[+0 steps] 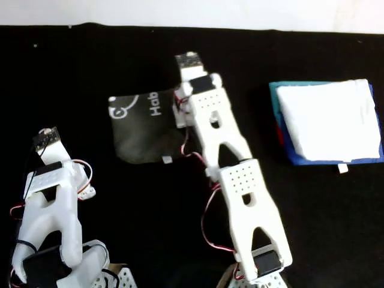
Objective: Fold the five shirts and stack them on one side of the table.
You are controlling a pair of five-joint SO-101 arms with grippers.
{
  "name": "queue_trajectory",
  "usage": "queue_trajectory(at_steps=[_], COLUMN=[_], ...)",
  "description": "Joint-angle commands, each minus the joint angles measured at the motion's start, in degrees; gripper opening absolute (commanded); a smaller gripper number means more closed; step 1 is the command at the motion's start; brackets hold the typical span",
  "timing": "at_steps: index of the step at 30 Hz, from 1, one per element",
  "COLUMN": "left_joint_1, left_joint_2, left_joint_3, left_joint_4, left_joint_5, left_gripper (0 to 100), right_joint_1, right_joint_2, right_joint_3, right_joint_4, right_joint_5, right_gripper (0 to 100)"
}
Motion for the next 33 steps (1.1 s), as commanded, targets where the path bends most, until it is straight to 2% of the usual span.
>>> queue_trajectory(at_steps=[1,12,18,24,29,33], left_joint_1=[-0.4,-0.4,-0.4,-0.4,-0.4,-0.4], left_joint_2=[-0.22,-0.22,-0.22,-0.22,-0.22,-0.22], left_joint_3=[0.13,0.13,0.13,0.13,0.13,0.13], left_joint_4=[-2.37,-2.37,-2.37,-2.37,-2.37,-2.37], left_joint_5=[0.09,0.09,0.09,0.09,0.09,0.09], left_gripper=[1,1,1,1,1,1], right_joint_1=[3.38,10.86,13.58,16.04,22.02,27.65], right_joint_2=[-8.22,-26.95,-40.13,-51.21,-55.6,-57.01], right_joint_3=[-0.84,0.48,12.35,19.65,20.0,20.0], right_joint_4=[4.88,6.29,6.11,6.11,6.11,6.11], right_joint_5=[2.37,8.09,8.26,12.57,13.19,16.44], right_gripper=[0.6,0.6,0.5,0.5,0.5,0.5])
